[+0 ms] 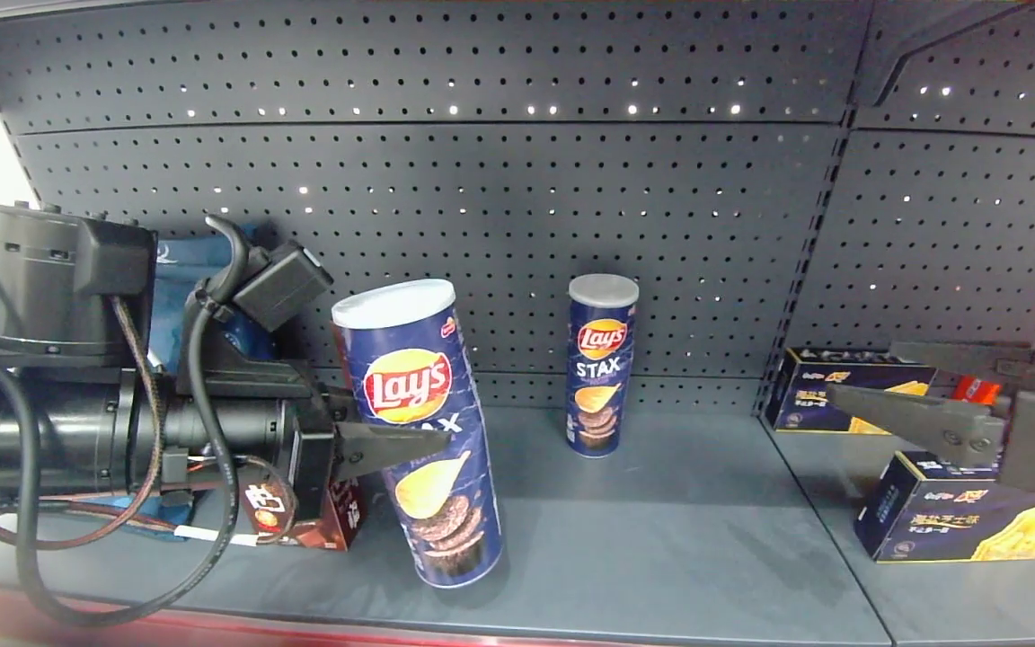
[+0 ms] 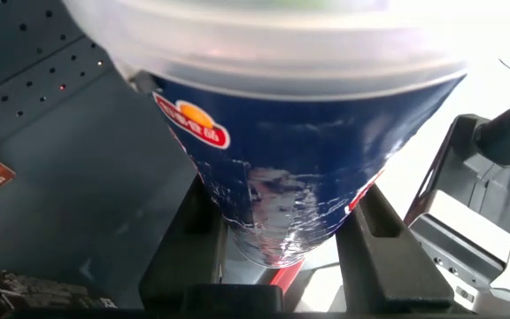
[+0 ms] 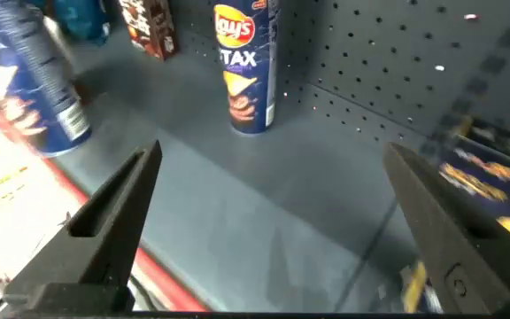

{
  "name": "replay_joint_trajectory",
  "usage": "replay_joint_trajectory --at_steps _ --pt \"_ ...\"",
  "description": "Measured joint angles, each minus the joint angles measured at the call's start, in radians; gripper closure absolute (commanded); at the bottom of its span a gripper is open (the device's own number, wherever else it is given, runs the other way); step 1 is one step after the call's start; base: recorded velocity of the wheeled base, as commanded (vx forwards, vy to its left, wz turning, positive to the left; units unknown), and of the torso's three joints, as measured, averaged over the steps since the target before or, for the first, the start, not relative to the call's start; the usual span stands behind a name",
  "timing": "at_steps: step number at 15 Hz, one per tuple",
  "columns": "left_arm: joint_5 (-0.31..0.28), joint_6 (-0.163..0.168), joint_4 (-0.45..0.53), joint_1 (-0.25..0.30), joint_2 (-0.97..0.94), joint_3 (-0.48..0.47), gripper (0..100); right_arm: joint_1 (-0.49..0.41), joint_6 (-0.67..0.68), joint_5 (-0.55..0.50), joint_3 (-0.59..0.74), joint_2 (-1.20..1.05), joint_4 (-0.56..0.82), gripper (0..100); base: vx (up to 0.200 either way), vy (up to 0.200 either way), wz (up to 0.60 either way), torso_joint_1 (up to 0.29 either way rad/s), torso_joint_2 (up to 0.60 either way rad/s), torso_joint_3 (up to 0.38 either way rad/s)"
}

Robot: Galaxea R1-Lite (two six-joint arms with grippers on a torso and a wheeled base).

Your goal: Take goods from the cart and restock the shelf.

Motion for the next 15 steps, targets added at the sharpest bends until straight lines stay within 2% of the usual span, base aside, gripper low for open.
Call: replay_joint_trajectory --at_steps 4,5,8,15 --pt "0.000 0.000 0.000 0.000 -0.007 0.000 100 0.012 0.005 -0.017 -0.086 0.190 -0.079 0 0.000 0.000 0.00 0.000 0.00 0.000" --pt "0.000 0.000 0.000 0.001 -0.007 0.000 100 0.013 0.010 -0.010 -0.105 0.241 -0.137 0 0.000 0.000 0.00 0.000 0.00 0.000" --pt "0.000 0.000 0.000 0.002 -0.009 0.000 100 0.013 0.016 0.133 -0.129 0.376 -0.368 0 0.000 0.000 0.00 0.000 0.00 0.000" --pt "0.000 0.000 0.000 0.001 -0.009 -0.008 100 -0.018 0.007 0.298 -0.134 0.537 -0.524 0 0.000 0.000 0.00 0.000 0.00 0.000"
